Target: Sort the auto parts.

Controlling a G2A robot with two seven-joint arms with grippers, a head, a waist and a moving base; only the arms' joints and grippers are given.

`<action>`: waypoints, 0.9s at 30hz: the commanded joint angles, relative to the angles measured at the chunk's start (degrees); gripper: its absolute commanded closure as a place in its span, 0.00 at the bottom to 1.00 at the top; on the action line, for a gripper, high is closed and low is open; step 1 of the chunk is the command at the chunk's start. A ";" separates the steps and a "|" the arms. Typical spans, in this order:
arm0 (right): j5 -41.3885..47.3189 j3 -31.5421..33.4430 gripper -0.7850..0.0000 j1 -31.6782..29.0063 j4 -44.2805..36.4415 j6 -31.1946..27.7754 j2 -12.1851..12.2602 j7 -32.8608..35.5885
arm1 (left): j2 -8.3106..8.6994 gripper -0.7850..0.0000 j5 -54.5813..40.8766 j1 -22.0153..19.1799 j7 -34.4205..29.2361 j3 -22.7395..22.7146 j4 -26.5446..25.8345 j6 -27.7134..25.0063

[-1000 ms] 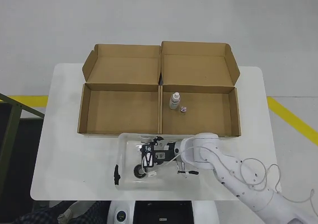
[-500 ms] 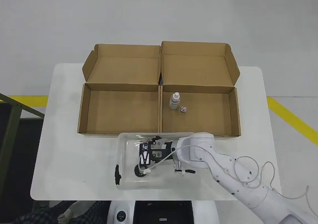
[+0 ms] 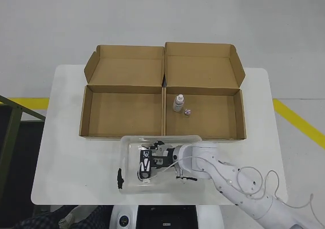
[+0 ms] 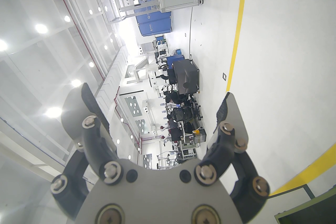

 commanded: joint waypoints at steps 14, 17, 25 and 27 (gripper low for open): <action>0.99 -1.34 0.74 1.47 3.52 0.76 -1.58 -0.92 | 0.00 0.00 0.00 0.00 0.00 0.00 0.00 0.00; 0.91 -1.24 1.00 1.47 3.60 0.65 -1.70 -0.69 | 0.00 0.00 0.00 0.00 0.00 0.00 0.00 0.00; 0.64 0.36 1.00 0.14 0.67 -0.62 -1.27 0.06 | 0.00 0.00 0.00 0.00 0.00 0.00 0.00 0.00; 0.98 1.07 1.00 -0.50 -0.37 -1.14 -1.04 -0.48 | 0.00 0.00 0.00 0.00 0.00 0.00 0.00 0.00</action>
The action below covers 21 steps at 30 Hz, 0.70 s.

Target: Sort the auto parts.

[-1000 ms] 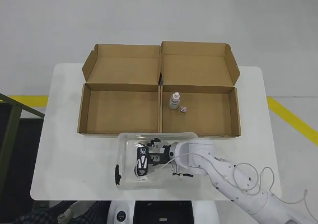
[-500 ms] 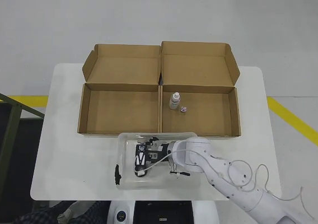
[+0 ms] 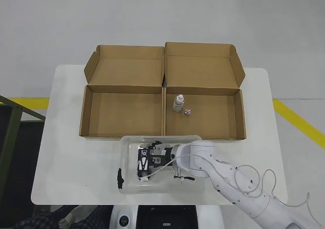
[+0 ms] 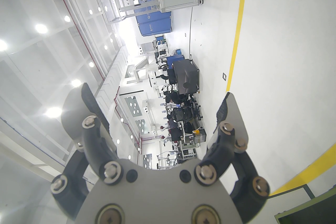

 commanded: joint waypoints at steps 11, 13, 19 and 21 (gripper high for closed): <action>2.26 6.20 1.00 -4.61 -6.09 -2.67 1.84 -4.45 | 0.00 0.00 0.00 0.00 0.00 0.00 0.00 0.00; 2.61 7.21 1.00 -5.49 -6.98 -2.87 2.13 -5.28 | 0.00 0.00 0.00 0.00 0.00 0.00 0.00 0.00; 4.43 10.54 1.00 -8.03 -9.66 -2.88 2.90 -8.66 | 0.00 0.00 0.00 0.00 0.00 0.00 0.00 0.00; 5.14 11.68 1.00 -8.83 -10.39 -2.88 3.14 -9.86 | 0.00 0.00 0.00 0.00 0.00 0.00 0.00 0.00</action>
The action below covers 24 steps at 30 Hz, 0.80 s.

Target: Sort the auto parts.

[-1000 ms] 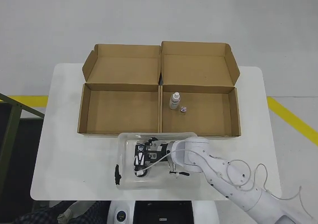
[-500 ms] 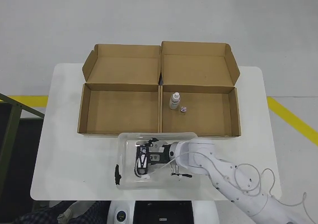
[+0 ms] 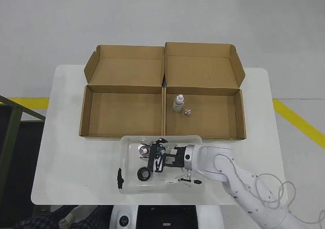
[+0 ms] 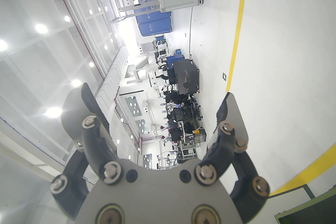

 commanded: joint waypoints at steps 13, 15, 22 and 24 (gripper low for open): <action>7.93 6.54 1.00 -3.42 -2.04 -0.76 1.05 -7.08 | 0.00 0.00 0.00 0.00 0.00 0.00 0.00 0.00; 9.18 6.87 1.00 -3.61 -1.78 -0.61 1.06 -7.71 | 0.00 0.00 0.00 0.00 0.00 0.00 0.00 0.00; 14.38 8.20 1.00 -3.65 -0.44 -0.94 1.05 -10.18 | 0.00 0.00 0.00 0.00 0.00 0.00 0.00 0.00; 15.43 8.82 1.00 -3.74 -0.37 -0.77 1.09 -10.73 | 0.00 0.00 0.00 0.00 0.00 0.00 0.00 0.00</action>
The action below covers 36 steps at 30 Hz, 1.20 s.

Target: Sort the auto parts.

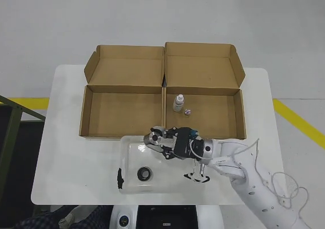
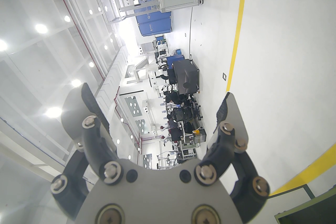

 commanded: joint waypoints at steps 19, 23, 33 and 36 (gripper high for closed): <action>10.29 4.24 1.00 -0.73 1.68 0.16 0.14 -4.46 | 0.00 0.00 0.00 0.00 0.00 0.00 0.00 0.00; 11.91 4.67 1.00 -0.95 2.25 0.10 0.09 -5.45 | 0.00 0.00 0.00 0.00 0.00 0.00 0.00 0.00; 13.21 5.23 1.00 -1.22 2.82 0.33 -0.03 -6.52 | 0.00 0.00 0.00 0.00 0.00 0.00 0.00 0.00; 11.75 5.45 1.00 -1.10 2.34 1.21 -0.04 -6.24 | 0.00 0.00 0.00 0.00 0.00 0.00 0.00 0.00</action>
